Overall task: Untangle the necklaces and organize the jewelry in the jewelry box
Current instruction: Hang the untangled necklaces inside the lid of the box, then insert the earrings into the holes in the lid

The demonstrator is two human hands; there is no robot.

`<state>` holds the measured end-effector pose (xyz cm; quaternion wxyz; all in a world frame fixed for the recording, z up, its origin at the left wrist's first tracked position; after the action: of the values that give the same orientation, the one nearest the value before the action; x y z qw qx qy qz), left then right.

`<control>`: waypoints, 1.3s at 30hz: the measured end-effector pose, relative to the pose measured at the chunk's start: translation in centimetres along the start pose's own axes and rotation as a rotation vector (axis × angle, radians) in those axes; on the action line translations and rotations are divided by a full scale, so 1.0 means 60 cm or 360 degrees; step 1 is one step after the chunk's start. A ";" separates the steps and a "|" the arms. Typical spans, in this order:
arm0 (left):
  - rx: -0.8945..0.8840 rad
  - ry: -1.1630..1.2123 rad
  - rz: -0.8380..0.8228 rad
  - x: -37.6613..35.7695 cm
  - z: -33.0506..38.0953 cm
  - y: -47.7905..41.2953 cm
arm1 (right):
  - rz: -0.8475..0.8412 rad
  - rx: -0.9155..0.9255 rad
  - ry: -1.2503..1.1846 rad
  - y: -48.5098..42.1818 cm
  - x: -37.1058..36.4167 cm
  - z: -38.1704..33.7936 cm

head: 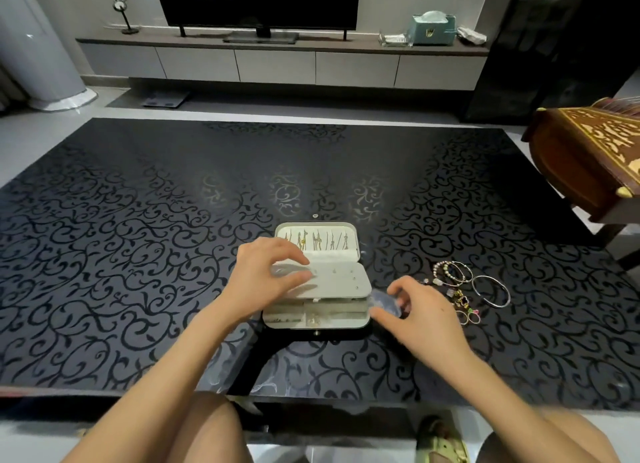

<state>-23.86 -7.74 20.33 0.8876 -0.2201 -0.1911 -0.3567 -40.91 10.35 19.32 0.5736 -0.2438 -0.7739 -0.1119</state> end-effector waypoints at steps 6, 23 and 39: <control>-0.0055 -0.0257 -0.0390 -0.005 0.016 0.011 | 0.0170 0.0105 0.0102 0.017 -0.031 -0.039; 0.0631 0.0440 0.0597 -0.005 -0.067 -0.027 | 0.0603 0.0406 0.0642 0.029 -0.075 -0.065; 0.0632 0.0080 0.0410 -0.052 -0.058 -0.016 | 0.0177 0.0468 0.0350 0.032 -0.021 0.000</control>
<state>-26.01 -8.50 16.13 0.9561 -0.0549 -0.2056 -0.2013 -39.64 11.65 17.94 0.6895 -0.1860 -0.7000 0.0083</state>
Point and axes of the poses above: each hand's wrist, its own y-axis away from the middle knuckle, its own x-axis out of the back of the hand, z = x × y, the point moved 4 cm from there along -y, towards the middle knuckle, and after that the axes turned 13 degrees about y, right-handed, at the moved point
